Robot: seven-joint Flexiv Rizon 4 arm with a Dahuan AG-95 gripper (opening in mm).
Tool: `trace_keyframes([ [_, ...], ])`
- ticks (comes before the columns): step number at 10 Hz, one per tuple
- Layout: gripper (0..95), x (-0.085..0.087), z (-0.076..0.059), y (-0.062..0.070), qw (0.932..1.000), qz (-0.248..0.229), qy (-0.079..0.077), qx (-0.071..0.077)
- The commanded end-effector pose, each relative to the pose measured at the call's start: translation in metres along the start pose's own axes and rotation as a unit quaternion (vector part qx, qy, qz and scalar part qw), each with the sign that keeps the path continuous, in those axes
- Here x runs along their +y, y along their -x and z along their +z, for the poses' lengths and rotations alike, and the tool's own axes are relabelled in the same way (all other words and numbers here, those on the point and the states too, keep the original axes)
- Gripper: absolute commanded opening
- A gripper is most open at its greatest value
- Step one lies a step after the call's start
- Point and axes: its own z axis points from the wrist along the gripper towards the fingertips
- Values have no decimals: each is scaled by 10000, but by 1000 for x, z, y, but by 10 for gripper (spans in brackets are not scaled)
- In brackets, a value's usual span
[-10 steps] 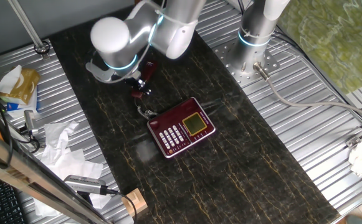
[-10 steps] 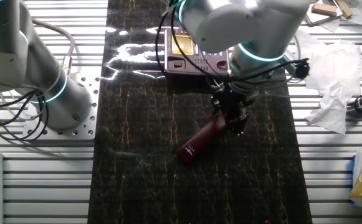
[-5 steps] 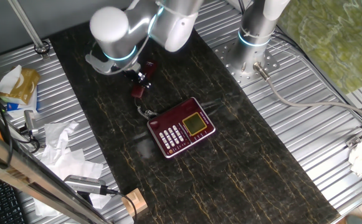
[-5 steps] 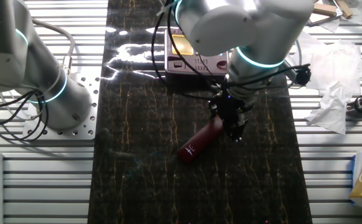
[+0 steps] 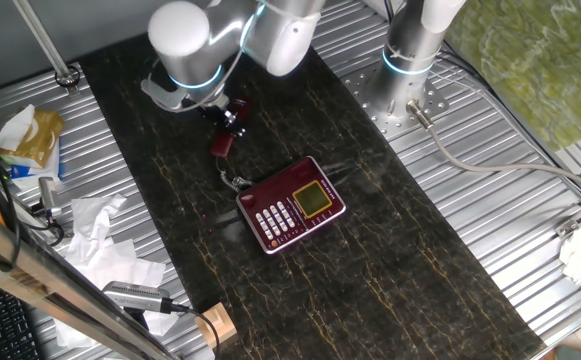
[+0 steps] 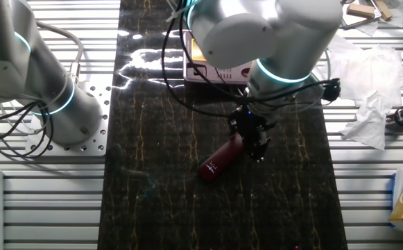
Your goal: Place the handset of the telephone on the corresponding phone cradle
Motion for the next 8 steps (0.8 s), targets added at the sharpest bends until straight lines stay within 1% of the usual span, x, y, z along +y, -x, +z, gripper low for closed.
trace_keyframes([
  [1, 760, 0, 0, -1, 9999, -15, 50, 108],
  [2, 760, 1, 2, -2, 9997, -42, 114, 228],
  [3, 760, 0, 3, -2, 9996, -46, 136, 258],
  [5, 760, -1, 7, -1, 9992, -67, 301, 265],
  [6, 760, -1, 8, -1, 9990, -68, 330, 284],
  [8, 760, -2, 10, 0, 9984, -91, 442, 336],
])
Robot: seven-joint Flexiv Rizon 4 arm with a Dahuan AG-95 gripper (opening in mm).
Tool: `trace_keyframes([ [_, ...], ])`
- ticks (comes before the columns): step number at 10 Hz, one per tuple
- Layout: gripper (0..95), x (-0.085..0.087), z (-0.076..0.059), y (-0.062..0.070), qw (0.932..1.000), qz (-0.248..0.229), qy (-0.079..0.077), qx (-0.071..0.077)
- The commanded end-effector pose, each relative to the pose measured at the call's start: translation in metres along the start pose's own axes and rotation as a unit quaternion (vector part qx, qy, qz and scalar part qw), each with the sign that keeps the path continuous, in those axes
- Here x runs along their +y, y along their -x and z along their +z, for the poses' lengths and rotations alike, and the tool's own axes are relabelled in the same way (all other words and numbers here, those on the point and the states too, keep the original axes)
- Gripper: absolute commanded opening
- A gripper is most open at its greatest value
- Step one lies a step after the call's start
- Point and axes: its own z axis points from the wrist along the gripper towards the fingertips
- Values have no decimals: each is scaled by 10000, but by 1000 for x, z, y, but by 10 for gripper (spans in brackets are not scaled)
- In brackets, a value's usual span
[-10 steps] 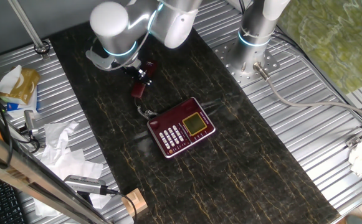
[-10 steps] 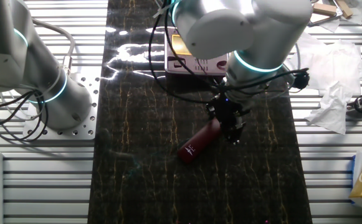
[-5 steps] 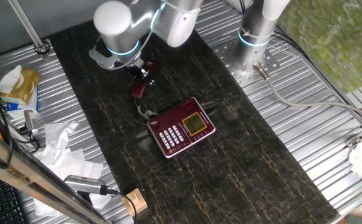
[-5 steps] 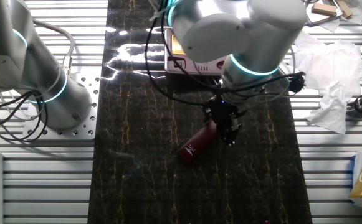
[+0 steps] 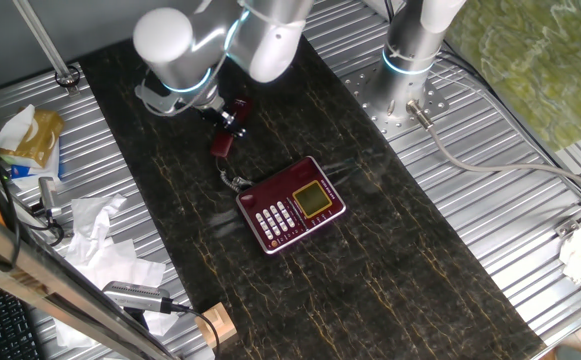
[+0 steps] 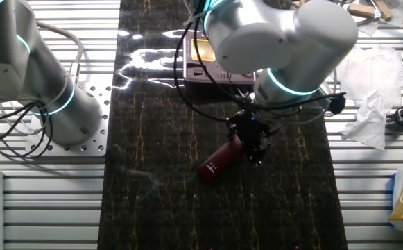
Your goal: Place the handset of the telephone on the corresponding phone cradle
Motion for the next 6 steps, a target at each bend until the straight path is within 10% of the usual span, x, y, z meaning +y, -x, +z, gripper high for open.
trace_keyframes([
  [1, 760, -1, 3, 3, 9998, 4, 174, 32],
  [3, 760, 2, 4, 7, 9996, 63, 267, 80],
  [5, 380, 3, 5, 8, 9992, 260, 282, 76],
  [6, 380, 3, 5, 8, 9992, 280, 280, 75],
])
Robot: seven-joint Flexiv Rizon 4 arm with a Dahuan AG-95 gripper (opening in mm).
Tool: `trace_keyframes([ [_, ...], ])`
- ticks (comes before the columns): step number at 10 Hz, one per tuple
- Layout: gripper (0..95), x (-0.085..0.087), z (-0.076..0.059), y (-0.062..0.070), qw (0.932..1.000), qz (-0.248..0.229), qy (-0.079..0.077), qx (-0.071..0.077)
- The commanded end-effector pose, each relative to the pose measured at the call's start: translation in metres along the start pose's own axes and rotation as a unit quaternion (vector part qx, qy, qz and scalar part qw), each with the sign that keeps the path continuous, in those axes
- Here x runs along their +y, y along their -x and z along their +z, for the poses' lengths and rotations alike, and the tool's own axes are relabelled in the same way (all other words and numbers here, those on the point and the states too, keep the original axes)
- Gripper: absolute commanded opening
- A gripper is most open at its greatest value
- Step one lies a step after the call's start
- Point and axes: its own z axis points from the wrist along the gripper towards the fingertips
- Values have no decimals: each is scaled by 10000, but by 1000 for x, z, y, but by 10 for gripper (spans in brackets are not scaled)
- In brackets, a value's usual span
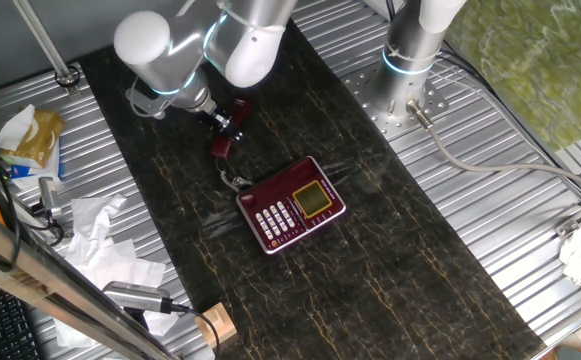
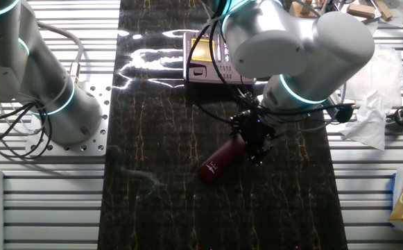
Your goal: Place the handset of the telephone on the corresponding phone cradle
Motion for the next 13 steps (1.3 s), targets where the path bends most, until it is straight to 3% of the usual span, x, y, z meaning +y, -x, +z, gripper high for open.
trace_keyframes([
  [1, 190, 0, 0, -1, 9999, 111, -15, -19],
  [2, 0, 0, 0, -1, 9999, 136, -15, -19],
  [9, 0, 2, -1, -1, 9998, 152, -32, -127],
  [13, 0, 2, -2, -1, 9998, 167, 58, -35],
])
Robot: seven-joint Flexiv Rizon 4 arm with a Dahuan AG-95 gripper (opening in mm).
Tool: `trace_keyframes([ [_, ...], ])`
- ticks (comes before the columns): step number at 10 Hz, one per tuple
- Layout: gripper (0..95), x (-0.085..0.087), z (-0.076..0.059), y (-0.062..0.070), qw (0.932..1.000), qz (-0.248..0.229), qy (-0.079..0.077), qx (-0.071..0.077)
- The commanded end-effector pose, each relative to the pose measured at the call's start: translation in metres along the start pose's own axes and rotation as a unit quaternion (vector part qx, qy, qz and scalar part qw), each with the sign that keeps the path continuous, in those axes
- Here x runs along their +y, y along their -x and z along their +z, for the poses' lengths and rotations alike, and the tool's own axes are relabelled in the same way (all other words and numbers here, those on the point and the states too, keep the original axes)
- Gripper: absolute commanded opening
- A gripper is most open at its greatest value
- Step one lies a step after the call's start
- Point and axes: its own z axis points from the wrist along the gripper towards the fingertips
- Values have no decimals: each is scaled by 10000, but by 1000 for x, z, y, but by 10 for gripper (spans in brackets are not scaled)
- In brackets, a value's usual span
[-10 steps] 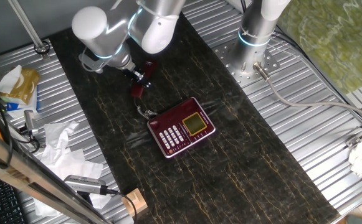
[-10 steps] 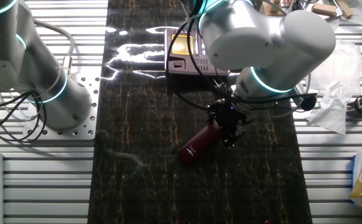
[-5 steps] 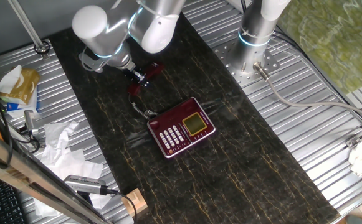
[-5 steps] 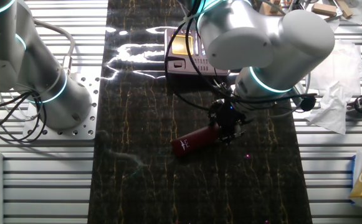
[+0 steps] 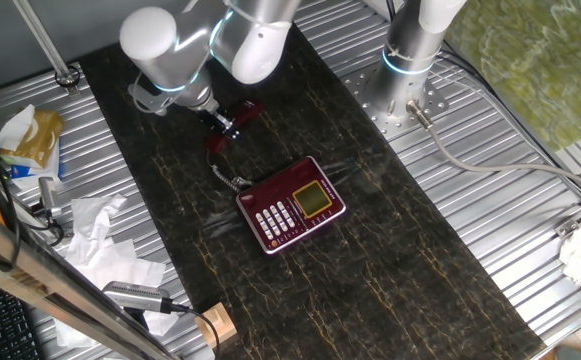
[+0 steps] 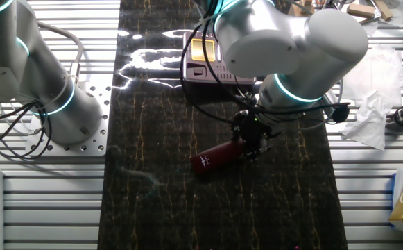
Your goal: Place the handset of the telephone on the corresponding phone cradle
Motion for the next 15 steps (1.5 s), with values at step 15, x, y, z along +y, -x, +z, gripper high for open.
trace_keyframes([
  [15, 0, 1, -52, 25, 9983, 323, 470, -96],
])
